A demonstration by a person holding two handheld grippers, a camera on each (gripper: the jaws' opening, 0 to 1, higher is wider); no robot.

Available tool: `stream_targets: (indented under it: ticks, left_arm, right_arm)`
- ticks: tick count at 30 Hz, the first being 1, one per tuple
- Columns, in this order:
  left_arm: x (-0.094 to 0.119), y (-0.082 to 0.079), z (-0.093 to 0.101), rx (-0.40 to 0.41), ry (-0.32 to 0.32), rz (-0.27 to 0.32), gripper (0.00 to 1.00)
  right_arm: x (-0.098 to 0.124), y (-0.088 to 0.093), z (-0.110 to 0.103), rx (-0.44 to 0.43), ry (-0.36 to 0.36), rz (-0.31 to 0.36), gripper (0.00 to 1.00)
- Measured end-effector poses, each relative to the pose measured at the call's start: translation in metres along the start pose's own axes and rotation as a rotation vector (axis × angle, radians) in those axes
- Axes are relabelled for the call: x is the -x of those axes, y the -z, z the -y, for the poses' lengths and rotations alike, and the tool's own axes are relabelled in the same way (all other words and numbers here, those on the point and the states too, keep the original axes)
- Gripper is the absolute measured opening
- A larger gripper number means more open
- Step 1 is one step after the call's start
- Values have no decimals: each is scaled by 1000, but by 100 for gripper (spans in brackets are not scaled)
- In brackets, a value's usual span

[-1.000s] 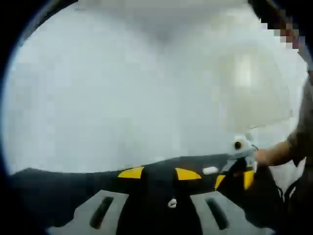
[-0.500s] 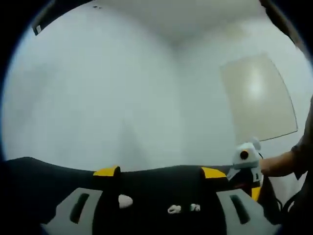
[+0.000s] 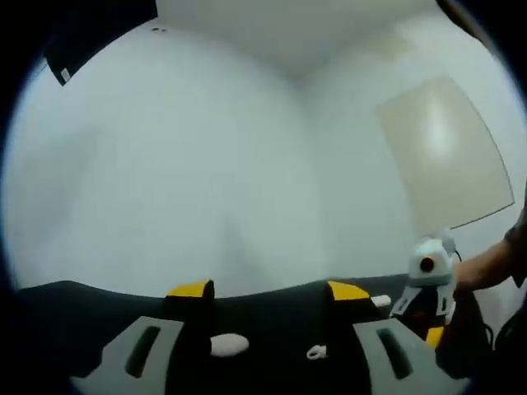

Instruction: Pick up three earphones and place each one into its charging case using tactile feedback, ensure that each earphone is properly inserted and securely positioned inside the case.

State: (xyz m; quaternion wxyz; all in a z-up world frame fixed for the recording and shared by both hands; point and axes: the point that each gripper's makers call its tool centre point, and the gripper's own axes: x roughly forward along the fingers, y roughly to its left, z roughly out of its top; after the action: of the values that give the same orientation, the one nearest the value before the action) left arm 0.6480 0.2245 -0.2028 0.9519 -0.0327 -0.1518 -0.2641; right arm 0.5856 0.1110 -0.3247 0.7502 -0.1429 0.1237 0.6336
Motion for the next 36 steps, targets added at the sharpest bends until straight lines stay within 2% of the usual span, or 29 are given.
stream_targets:
  ticks: [4,8,11,12,13,15,18,20,23,27,28,32,34,35,36]
  left_arm:
    - [0,1,-1,-24,-3,-6,49]
    - [1,1,-3,-29,-10,-4,49]
    - [2,2,-3,-25,-12,-5,49]
    - [2,3,-3,-22,-12,-11,49]
    - [2,3,-3,-22,-11,-14,49]
    - [2,4,-2,-29,-10,-13,49]
    - [2,5,-2,-36,-11,-19,49]
    - [2,7,-3,-41,-17,-24,48]
    - [2,11,-5,-48,-26,-40,48]
    - [1,13,-7,-59,-35,-50,48]
    - [1,14,-8,-64,-40,-53,48]
    - [3,16,-15,-67,-72,-60,48]
    - [3,17,-19,-64,-84,-63,48]
    - [4,17,-20,-62,-89,-64,48]
    - [4,18,-20,-64,-92,-66,48]
  right_arm:
    - [4,-9,-4,123,50,-7,39]
    - [28,-29,6,161,135,58,39]
    - [62,-39,34,168,263,96,39]
    - [77,-40,49,150,335,105,39]
    - [88,-37,60,113,369,114,39]
    - [103,-21,74,26,388,101,39]
    - [119,17,99,-26,480,6,39]
    - [128,33,112,-36,533,-28,39]
    - [133,36,123,-77,544,2,39]
    - [130,23,141,-75,552,22,39]
    - [126,21,145,-58,547,6,39]
    - [108,26,161,24,562,-133,39]
    - [100,33,166,15,567,-166,39]
    - [95,40,165,19,548,-198,39]
    - [91,41,166,-8,543,-183,40]
